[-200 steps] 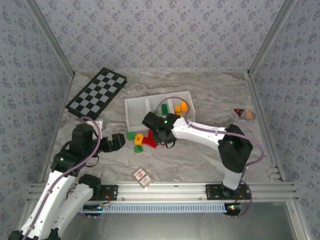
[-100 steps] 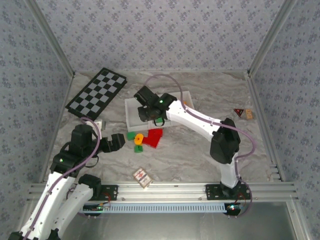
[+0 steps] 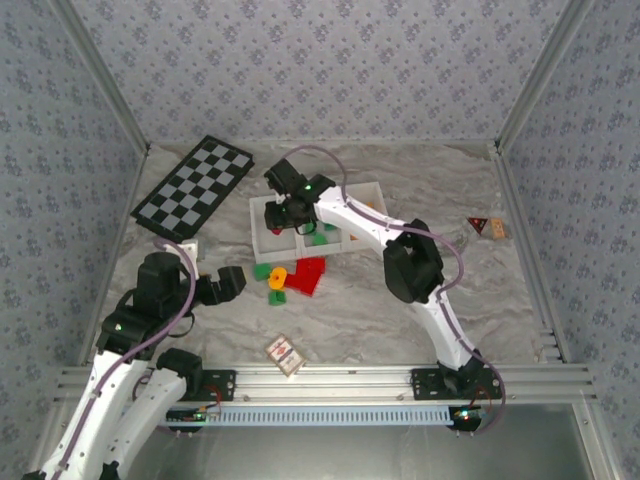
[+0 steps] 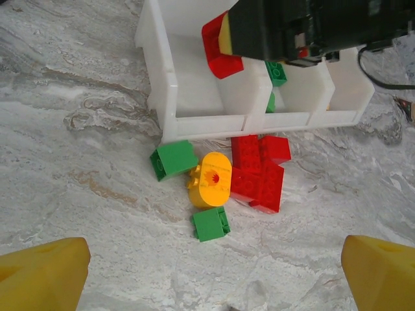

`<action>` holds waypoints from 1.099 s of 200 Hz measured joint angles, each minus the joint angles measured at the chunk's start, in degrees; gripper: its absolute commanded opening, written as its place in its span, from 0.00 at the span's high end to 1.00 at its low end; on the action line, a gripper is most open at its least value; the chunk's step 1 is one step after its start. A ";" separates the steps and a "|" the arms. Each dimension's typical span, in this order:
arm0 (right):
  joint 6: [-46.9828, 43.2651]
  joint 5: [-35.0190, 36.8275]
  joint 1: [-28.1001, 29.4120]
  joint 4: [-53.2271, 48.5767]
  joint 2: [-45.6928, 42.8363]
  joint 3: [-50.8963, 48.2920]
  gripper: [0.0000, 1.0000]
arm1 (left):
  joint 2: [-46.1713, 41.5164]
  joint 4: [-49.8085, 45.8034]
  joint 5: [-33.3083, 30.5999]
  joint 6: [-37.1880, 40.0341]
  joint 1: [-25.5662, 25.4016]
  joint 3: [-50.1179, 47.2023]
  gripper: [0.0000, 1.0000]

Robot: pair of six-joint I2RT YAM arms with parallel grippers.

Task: Sort the legos into containers by color
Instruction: Place the lego in the container, then pick up the lego from the center of the table.

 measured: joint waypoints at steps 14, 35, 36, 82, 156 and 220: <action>-0.07 -0.92 0.00 -0.02 1.53 0.98 0.66 | 0.00 0.02 0.00 0.00 0.00 0.00 0.00; -0.07 -1.73 0.00 -0.09 2.71 1.49 0.57 | 0.11 0.02 0.02 0.00 0.00 0.00 0.00; -0.09 -1.75 0.00 -0.11 2.73 1.49 0.56 | 0.13 0.02 0.02 0.00 0.00 0.00 0.00; -0.55 -2.08 0.00 -0.26 2.78 2.36 0.50 | 1.11 0.02 0.04 0.00 0.39 0.00 0.01; -1.75 2.40 0.00 -0.83 -8.31 -4.83 0.23 | 2.67 0.26 3.74 0.79 0.74 0.00 0.01; -5.14 9.27 -3.74 0.63 -36.76 -27.23 0.00 | 18.99 0.76 0.24 1.29 -17.70 3.17 0.00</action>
